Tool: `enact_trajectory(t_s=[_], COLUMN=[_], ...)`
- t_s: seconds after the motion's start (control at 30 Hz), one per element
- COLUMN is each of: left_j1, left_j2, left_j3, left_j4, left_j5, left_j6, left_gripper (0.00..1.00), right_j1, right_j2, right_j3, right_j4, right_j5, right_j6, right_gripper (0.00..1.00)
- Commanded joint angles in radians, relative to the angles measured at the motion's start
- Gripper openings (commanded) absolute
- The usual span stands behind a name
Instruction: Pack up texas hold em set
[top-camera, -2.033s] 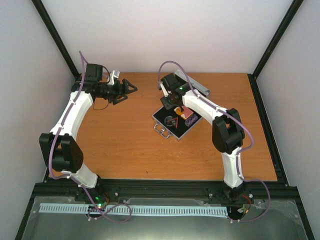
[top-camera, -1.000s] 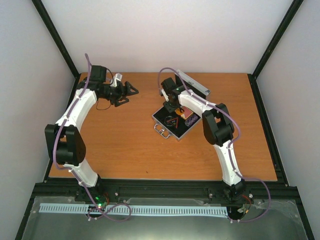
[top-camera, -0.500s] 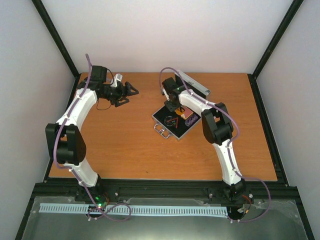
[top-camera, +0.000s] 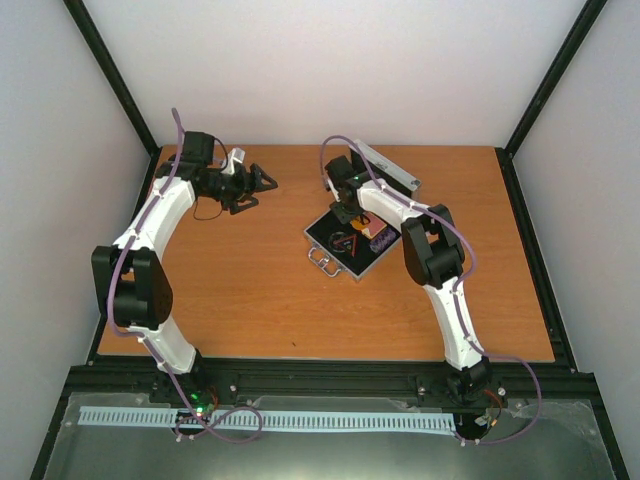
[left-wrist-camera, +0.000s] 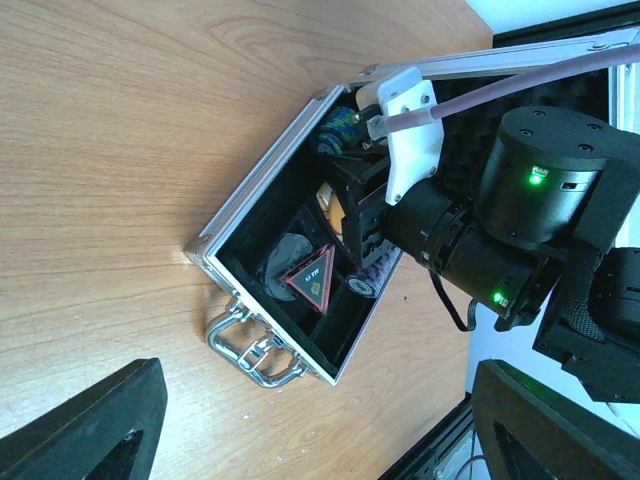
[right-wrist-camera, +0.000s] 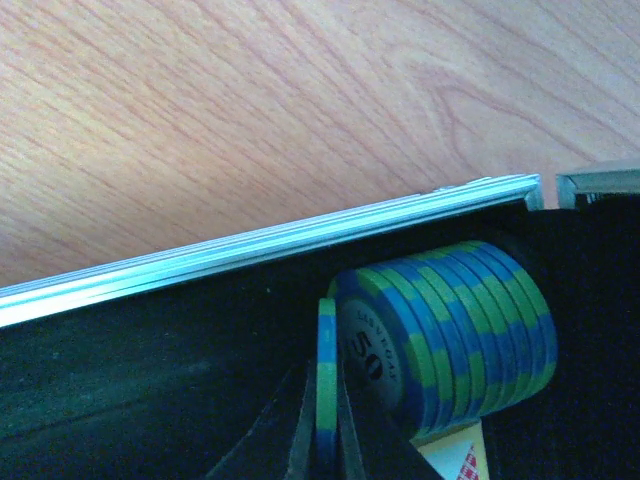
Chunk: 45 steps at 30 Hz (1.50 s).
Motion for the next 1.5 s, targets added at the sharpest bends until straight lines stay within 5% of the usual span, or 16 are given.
enact_trajectory(t_s=[0.0, 0.33, 1.47], left_j1=[0.001, 0.002, 0.002], left_j2=[0.000, -0.006, -0.039], left_j3=[0.007, -0.004, -0.030], left_j4=[0.020, 0.027, 0.011], left_j5=[0.006, 0.007, -0.005], left_j6=[-0.008, -0.016, -0.007], left_gripper=[0.86, 0.85, 0.84], right_j1=[-0.010, -0.013, -0.017], right_j2=[0.021, 0.022, -0.070], right_j3=[0.029, 0.038, 0.082], right_j4=[0.006, 0.002, -0.032], right_j5=[0.028, 0.029, 0.118], right_j6=[0.016, 0.018, 0.055], right_gripper=[0.07, 0.21, 0.27])
